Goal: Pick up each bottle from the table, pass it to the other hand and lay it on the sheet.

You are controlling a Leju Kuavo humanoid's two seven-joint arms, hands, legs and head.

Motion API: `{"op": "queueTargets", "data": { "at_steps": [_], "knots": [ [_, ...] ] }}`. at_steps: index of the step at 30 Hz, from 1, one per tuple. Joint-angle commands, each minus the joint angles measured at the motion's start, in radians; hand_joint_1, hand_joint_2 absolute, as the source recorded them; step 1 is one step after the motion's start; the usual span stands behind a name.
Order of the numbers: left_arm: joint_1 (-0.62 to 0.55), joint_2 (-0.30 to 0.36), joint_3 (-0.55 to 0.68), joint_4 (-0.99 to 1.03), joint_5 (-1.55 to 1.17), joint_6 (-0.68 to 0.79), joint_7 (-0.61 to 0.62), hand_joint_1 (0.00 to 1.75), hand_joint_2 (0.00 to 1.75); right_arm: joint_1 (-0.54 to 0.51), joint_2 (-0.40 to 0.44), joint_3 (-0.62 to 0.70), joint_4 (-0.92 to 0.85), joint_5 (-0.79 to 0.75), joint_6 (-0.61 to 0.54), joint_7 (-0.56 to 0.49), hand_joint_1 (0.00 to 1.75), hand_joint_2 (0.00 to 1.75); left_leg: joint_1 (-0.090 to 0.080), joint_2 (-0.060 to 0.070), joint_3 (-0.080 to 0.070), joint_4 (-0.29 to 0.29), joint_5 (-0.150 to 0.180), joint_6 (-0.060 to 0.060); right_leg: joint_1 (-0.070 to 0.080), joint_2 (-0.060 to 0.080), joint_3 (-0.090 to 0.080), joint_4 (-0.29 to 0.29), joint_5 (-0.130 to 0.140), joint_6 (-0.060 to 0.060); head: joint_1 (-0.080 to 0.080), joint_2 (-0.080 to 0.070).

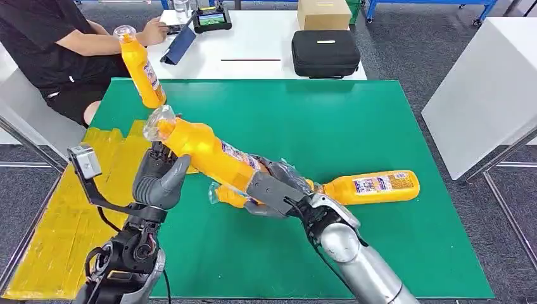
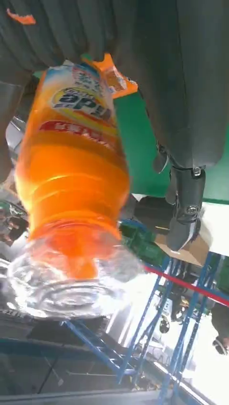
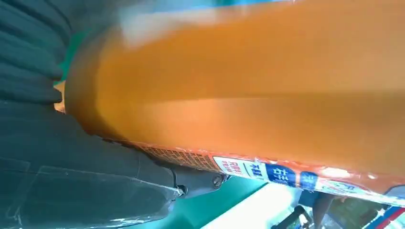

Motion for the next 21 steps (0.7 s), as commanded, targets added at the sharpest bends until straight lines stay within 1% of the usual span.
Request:
{"op": "queueTargets", "data": {
  "at_steps": [1,3,4,5,6,8,11,15,17,18,19,20,21],
  "knots": [
    [-0.057,-0.011,-0.091,0.054,0.0,-0.005,0.03,0.0,1.75,-0.103,0.031,0.057,0.093,0.021,-0.018,0.025,1.75,1.75,0.0,0.0,0.001,0.0,0.0,-0.002,0.0,-0.001,0.001,0.0,0.0,0.0,0.0,0.0],
    [-0.065,-0.013,-0.113,0.056,-0.008,-0.001,0.038,0.0,1.75,-0.112,0.04,0.065,0.089,0.03,-0.022,0.037,1.75,1.75,0.001,0.0,0.003,0.001,-0.001,-0.004,0.001,-0.002,0.004,0.0,-0.001,0.0,0.0,0.0],
    [-0.066,-0.013,-0.125,0.056,-0.013,-0.001,0.042,0.0,1.75,-0.119,0.044,0.07,0.087,0.037,-0.023,0.043,1.75,1.75,0.001,0.0,0.001,0.0,-0.001,-0.003,0.001,-0.001,0.002,0.0,-0.001,0.0,0.0,0.0],
    [-0.1,0.024,-0.175,0.075,-0.031,-0.006,0.078,0.0,1.75,-0.144,0.059,0.105,0.086,0.04,0.014,0.031,1.75,1.75,0.001,0.0,0.003,0.001,-0.002,-0.004,0.001,-0.002,0.003,0.0,-0.001,0.0,0.0,0.0],
    [-0.124,0.035,-0.19,0.103,-0.02,0.0,0.072,0.0,1.75,-0.157,0.098,0.13,0.082,0.052,0.018,0.063,1.75,1.75,0.0,0.001,0.001,0.0,-0.001,-0.002,0.0,-0.001,0.001,0.0,-0.001,0.0,0.0,0.0],
    [-0.146,0.045,-0.2,0.14,0.005,-0.005,0.046,0.0,1.75,-0.169,0.135,0.17,0.077,0.057,0.007,0.116,1.75,1.75,0.0,0.002,0.001,0.001,-0.001,-0.003,0.0,0.001,0.0,0.001,0.0,0.0,0.0,0.0],
    [-0.148,0.053,-0.211,0.14,0.016,0.0,0.038,0.0,1.75,-0.177,0.137,0.193,0.086,0.052,0.005,0.127,1.75,1.75,0.001,0.003,0.003,0.0,-0.001,-0.005,0.001,0.0,0.002,0.001,-0.001,-0.001,0.0,0.0],
    [-0.15,0.061,-0.223,0.135,0.026,0.013,0.031,0.0,1.75,-0.183,0.135,0.204,0.09,0.03,0.001,0.127,1.75,1.75,0.002,0.0,0.003,0.0,-0.001,-0.005,0.002,-0.002,0.003,0.0,-0.002,0.0,0.0,0.0],
    [-0.15,0.061,-0.223,0.135,0.026,0.013,0.031,0.0,1.75,-0.183,0.135,0.204,0.09,0.03,0.001,0.127,1.75,1.75,0.002,0.0,0.003,0.0,-0.001,-0.004,0.002,-0.001,0.003,0.0,-0.002,0.0,0.0,0.0],
    [-0.15,0.061,-0.223,0.135,0.026,0.013,0.031,0.0,1.75,-0.183,0.135,0.204,0.09,0.03,0.001,0.127,1.75,1.75,0.001,0.001,0.0,0.0,0.0,-0.002,0.001,0.0,0.0,0.0,0.0,0.0,0.0,0.0],
    [-0.15,0.061,-0.223,0.135,0.026,0.013,0.031,0.0,1.75,-0.183,0.135,0.204,0.09,0.03,0.001,0.127,1.75,1.75,0.002,0.001,0.003,0.0,-0.001,-0.004,0.001,-0.001,0.003,0.0,-0.001,0.0,0.0,0.0],
    [-0.151,0.063,-0.225,0.134,0.029,0.018,0.028,0.0,1.75,-0.181,0.135,0.208,0.088,0.023,0.002,0.127,1.75,1.75,0.001,0.0,0.001,0.0,0.0,-0.003,0.0,-0.001,0.001,0.001,-0.001,0.0,0.0,0.0],
    [-0.151,0.063,-0.224,0.133,0.031,0.023,0.025,0.0,1.75,-0.18,0.137,0.214,0.088,0.022,0.003,0.127,1.75,1.75,0.001,0.001,0.003,0.0,-0.001,-0.004,0.001,-0.001,0.003,0.0,-0.001,0.0,0.0,0.0]
  ]
}}
